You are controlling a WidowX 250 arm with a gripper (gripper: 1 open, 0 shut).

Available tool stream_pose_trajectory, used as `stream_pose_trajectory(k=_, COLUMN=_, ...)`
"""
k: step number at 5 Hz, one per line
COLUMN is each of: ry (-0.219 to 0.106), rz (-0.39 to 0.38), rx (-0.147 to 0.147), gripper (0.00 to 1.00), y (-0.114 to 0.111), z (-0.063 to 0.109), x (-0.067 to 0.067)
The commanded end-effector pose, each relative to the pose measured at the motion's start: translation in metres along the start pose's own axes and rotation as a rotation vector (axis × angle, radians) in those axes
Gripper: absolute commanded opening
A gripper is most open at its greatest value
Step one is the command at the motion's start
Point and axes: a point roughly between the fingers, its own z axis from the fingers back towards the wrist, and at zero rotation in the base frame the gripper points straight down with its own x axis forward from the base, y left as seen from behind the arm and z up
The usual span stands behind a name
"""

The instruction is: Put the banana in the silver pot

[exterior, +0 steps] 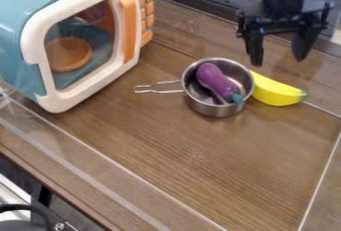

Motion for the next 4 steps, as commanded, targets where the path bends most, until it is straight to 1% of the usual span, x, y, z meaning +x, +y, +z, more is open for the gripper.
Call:
stream_pose_trajectory(k=1, ry=-0.034, rz=0.058, rx=-0.039, gripper=1.00, y=-0.006, z=0.000, x=-0.001)
stream_pose_trajectory(k=2, ry=-0.036, rz=0.110, rx=-0.039, gripper=1.00, y=-0.009, z=-0.012, x=-0.002)
stream_pose_trajectory(k=4, ry=-0.035, rz=0.178, rx=-0.036, gripper=1.00, y=-0.014, z=-0.033, x=-0.002)
